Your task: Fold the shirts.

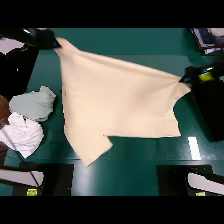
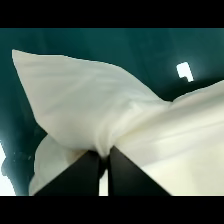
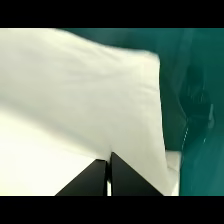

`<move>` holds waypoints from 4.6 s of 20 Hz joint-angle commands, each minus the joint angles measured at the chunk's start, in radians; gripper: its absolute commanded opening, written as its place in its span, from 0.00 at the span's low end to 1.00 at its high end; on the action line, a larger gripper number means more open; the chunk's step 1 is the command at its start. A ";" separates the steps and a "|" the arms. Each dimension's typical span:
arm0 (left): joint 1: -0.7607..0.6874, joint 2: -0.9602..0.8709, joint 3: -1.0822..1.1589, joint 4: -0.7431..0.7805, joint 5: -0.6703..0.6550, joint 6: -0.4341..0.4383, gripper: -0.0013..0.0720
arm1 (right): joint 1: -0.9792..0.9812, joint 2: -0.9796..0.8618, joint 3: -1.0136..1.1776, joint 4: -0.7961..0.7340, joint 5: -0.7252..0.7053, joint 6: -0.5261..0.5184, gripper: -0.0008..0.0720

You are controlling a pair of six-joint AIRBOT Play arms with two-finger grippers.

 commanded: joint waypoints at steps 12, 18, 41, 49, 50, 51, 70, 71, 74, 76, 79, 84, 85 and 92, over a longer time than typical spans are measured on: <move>0.053 -0.223 0.003 0.011 0.053 -0.104 0.76 | -0.013 -0.293 0.254 -0.016 -0.061 -0.005 0.58; 0.125 -0.195 -0.015 0.091 -0.263 -0.107 0.76 | -0.094 -0.058 -0.016 -0.015 -0.009 -0.057 0.57; 0.121 0.603 -1.433 -0.065 0.447 -0.068 0.80 | -0.205 0.337 -0.364 0.117 0.029 -0.089 0.57; 0.121 0.508 -1.437 -0.250 0.444 0.066 0.26 | -0.212 0.337 -0.364 0.105 0.067 -0.089 0.57; 0.121 0.509 -1.430 -0.250 0.442 0.068 0.05 | -0.227 0.336 -0.365 0.106 0.086 -0.089 0.57; 0.121 0.509 -1.414 -0.245 0.428 0.074 0.05 | -0.248 0.337 -0.369 0.105 0.103 -0.089 0.57; 0.121 0.511 -1.219 -0.235 0.288 0.115 0.05 | -0.463 0.101 -0.822 0.273 -0.118 -0.204 0.60; 0.121 0.511 -1.219 -0.235 0.288 0.115 0.05 | -0.441 0.091 -0.805 0.274 -0.129 -0.196 0.59; 0.121 0.511 -1.219 -0.235 0.284 0.114 0.05 | -0.384 0.067 -0.769 0.273 -0.132 -0.194 0.43; 0.121 0.511 -1.219 -0.235 0.277 0.114 0.05 | -0.348 0.068 -0.769 0.269 -0.150 -0.194 0.22; 0.121 0.515 -1.219 -0.235 0.260 0.113 0.05 | -0.311 0.068 -0.769 0.271 -0.176 -0.194 0.03; 0.124 0.675 -1.140 -0.188 0.248 0.058 0.05 | -0.295 0.200 -0.716 0.275 -0.146 -0.194 0.03; 0.124 0.715 -1.087 -0.171 0.225 0.050 0.05 | -0.296 0.256 -0.661 0.274 -0.120 -0.194 0.03; 0.124 0.826 -0.342 -0.157 0.079 -0.040 0.05 | -0.303 0.564 -0.027 0.263 -0.137 -0.174 0.03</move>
